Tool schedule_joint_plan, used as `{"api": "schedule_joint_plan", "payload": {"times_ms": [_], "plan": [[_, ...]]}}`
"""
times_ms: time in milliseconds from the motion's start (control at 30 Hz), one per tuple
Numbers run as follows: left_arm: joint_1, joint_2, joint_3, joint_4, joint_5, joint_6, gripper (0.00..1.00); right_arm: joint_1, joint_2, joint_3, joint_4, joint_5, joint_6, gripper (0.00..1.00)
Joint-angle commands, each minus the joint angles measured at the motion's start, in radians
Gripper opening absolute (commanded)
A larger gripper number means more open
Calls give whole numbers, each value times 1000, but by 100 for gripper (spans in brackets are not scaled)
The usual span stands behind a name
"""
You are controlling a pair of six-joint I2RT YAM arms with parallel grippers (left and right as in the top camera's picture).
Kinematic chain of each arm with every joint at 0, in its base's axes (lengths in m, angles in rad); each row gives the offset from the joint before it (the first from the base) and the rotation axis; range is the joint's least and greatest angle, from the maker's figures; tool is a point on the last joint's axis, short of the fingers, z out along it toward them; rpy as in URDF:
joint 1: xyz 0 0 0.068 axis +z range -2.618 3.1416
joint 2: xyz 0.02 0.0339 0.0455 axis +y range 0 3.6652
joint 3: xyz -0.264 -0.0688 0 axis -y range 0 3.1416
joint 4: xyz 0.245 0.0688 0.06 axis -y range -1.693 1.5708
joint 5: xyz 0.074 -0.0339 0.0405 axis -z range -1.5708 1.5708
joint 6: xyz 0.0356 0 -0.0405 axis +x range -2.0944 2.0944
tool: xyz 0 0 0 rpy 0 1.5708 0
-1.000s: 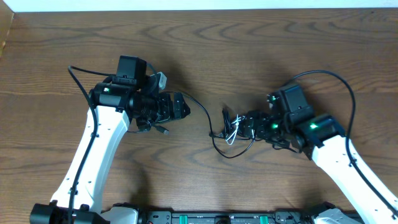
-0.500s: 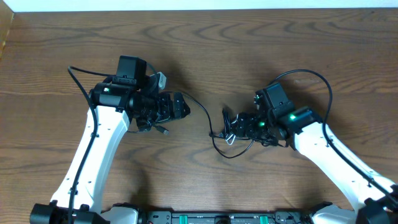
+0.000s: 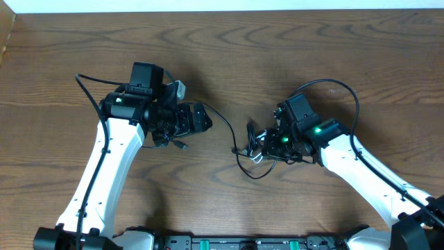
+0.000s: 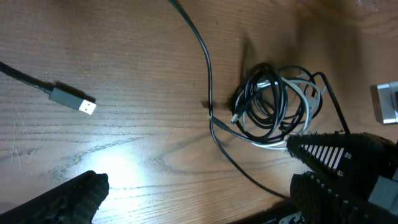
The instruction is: Untangle cables
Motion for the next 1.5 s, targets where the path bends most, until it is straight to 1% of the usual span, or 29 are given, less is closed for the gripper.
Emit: {"api": "schedule_joint_plan", "payload": {"times_ms": [0, 100, 233, 300, 333, 367, 400, 433, 467, 500, 600, 733, 867, 1067, 1267, 1467], "plan": [[-3, -10, 6, 2, -2, -4, 99, -20, -51, 9, -3, -111, -18, 1], [-3, -10, 6, 2, -2, -4, 99, -43, -114, 9, -16, -159, -18, 1], [-3, -10, 6, 2, -2, -4, 99, -58, -217, 9, -62, -165, -18, 1], [-3, -10, 6, 1, -2, -4, 99, -58, -268, 9, -85, -165, -18, 7], [-3, -10, 6, 1, -2, -4, 99, -58, -290, 9, -97, -165, -18, 13], [-3, -10, 6, 1, -2, -4, 99, -58, -308, 9, -111, -165, -18, 24], [-3, -10, 6, 1, -2, -4, 99, -58, -325, 9, -125, -165, -17, 44], [-3, -10, 6, 1, -2, -4, 99, -58, -339, 9, -137, -165, -17, 71], [-3, -10, 6, 1, -2, -4, 99, -58, -349, 9, -147, -166, -16, 92], [-3, -10, 6, 1, -3, -4, 99, -58, -358, 9, -156, -166, -16, 99], [-3, -10, 6, 1, -31, -4, 99, -56, -362, 9, -167, -166, -12, 99], [-3, -10, 6, 0, -157, -4, 99, -56, -360, 9, -174, -178, -12, 99], [-3, -10, 6, -1, -241, -4, 100, -56, -360, 9, -219, -285, -12, 99], [-3, -10, 6, 0, -246, -4, 100, -56, -360, 9, -254, -395, -12, 99], [-3, -10, 6, 0, -246, -4, 100, -56, -360, 8, -329, -418, -12, 99], [-3, -10, 6, -11, -246, -4, 100, -56, -360, 8, -335, -420, -12, 99]]}}
